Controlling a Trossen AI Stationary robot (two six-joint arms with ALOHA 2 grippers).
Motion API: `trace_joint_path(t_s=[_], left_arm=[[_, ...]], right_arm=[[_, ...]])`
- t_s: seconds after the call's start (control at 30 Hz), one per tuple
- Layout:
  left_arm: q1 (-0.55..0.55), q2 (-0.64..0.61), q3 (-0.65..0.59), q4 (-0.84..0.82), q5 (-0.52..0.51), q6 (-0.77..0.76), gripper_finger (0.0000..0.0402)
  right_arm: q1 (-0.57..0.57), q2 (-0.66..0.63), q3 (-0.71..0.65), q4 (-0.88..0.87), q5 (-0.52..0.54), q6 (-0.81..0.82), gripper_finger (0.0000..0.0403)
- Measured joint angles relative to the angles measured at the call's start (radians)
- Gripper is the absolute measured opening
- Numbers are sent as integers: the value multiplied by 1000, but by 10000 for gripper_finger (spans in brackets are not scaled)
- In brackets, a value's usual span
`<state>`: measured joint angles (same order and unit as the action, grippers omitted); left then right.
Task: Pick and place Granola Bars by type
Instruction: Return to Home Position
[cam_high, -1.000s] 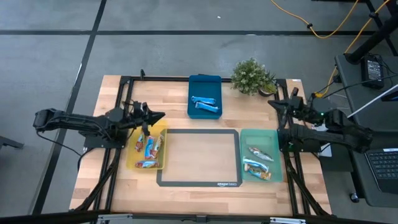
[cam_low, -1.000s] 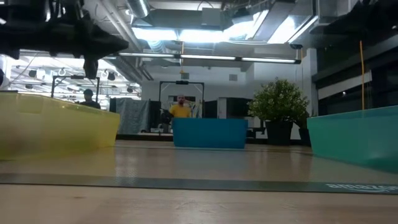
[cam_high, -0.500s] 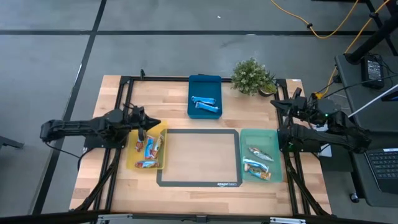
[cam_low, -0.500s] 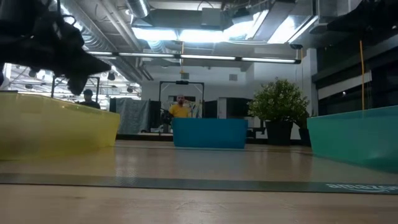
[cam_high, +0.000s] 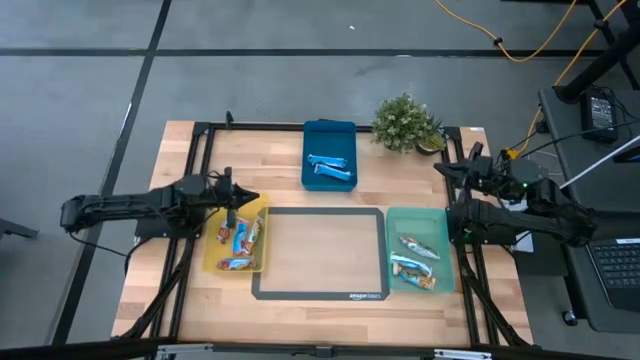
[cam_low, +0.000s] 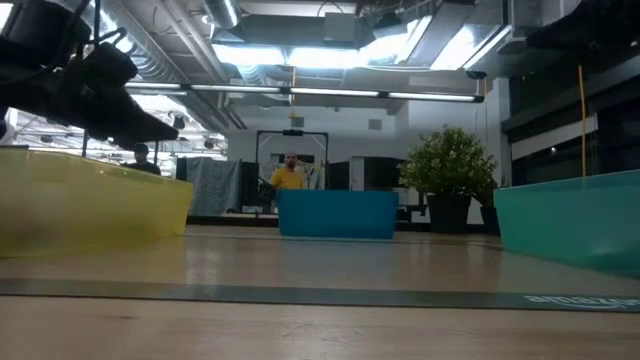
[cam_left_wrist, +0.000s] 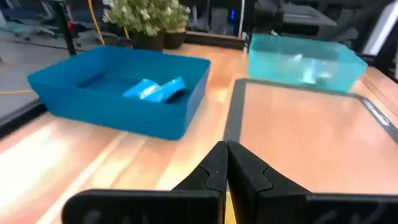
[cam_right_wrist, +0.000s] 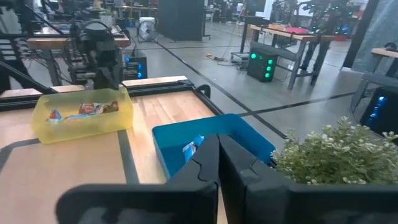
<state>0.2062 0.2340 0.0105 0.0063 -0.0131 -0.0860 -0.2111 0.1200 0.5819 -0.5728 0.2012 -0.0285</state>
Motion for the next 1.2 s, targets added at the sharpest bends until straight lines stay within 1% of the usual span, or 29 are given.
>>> trace_joint_path(t_s=[0.07, 0.13, 0.23, 0.3, 0.37, 0.47, 0.53, 0.67, 0.77, 0.9, 0.97, 1.07, 1.1, 1.2], left_arm=[[-1, 27, 0, 0, 7, -16, 3], [-1, 53, 0, 0, 7, -70, 5], [-1, 80, 0, 0, 8, -146, 5], [-1, 90, 0, 0, 4, -171, 5], [-1, 90, 0, 0, -2, -172, 4], [-1, 90, 0, 0, -3, -173, 5], [-1, 90, 0, 0, -3, -172, 6], [-1, 90, 0, 0, -3, -172, 4], [-1, 90, 0, 0, -3, -173, 3], [-1, 90, 0, 0, -3, -172, 7], [-1, 90, 0, 0, -4, -173, 8], [-1, 90, 0, 0, -5, -172, 7], [-1, 90, 0, 0, -5, -173, 6], [-1, 90, 0, 0, -5, -172, 4]], right_arm=[[0, 0, 0, 0, -25, 11, 9], [0, 0, -9, 17, -53, 27, 10], [0, -1, -87, 103, -149, 85, 6], [0, -1, -183, 236, -219, 133, 4], [3, 6, -292, 403, -263, 178, 6], [25, 24, -408, 614, -273, 203, 7], [49, 34, -453, 681, -265, 209, 5], [115, 34, -500, 680, -235, 200, 4], [153, 34, -524, 677, -204, 164, 5], [171, 24, -574, 667, -198, 142, 3], [171, 15, -575, 624, -233, 148, 3], [166, -21, -575, 640, -327, 117, 3], [160, -42, -575, 641, -341, 106, 3], [139, -118, -575, 622, -339, 88, 3]])
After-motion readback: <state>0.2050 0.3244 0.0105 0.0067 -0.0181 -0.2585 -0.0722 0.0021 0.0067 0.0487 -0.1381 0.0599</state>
